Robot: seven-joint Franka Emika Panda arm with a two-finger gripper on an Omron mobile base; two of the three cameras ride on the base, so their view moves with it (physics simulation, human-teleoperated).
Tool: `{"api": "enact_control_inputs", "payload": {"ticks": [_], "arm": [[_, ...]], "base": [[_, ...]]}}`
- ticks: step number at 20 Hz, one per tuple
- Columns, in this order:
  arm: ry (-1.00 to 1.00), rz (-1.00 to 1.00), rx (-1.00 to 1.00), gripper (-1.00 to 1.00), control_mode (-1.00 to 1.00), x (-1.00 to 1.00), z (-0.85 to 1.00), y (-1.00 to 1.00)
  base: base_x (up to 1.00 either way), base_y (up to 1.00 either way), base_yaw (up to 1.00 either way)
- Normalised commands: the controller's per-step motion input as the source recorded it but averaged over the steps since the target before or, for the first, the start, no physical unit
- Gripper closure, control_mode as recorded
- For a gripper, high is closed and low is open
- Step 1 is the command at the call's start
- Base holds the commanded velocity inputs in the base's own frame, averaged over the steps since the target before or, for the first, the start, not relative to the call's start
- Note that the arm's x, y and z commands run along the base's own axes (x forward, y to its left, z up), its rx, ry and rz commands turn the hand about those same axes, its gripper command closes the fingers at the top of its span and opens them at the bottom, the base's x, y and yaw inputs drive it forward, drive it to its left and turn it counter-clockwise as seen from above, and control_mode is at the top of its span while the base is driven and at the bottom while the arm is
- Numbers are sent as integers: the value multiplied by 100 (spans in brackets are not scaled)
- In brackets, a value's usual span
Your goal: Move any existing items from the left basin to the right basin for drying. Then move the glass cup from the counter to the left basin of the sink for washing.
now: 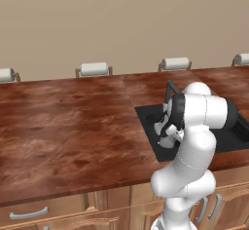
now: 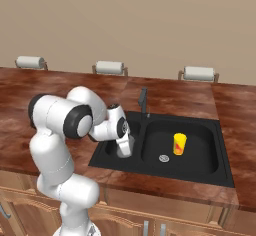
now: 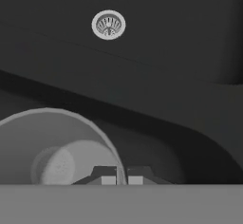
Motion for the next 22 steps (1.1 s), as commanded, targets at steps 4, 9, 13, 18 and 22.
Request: {"api": "enact_control_inputs", "payload": {"ticks": [4, 9, 13, 18, 22], "arm": [[0, 0, 0, -100, -100, 0, -4, 0], [0, 0, 0, -100, -100, 0, 3, 0], [0, 0, 0, -100, -100, 0, 29, 0], [0, 0, 0, -100, -100, -3, 71, 4], [0, 0, 0, -100, -100, -15, 95, 24]], "base": [[0, 0, 0], [0, 0, 0], [0, 0, 0], [0, 0, 0], [0, 0, 0]]}}
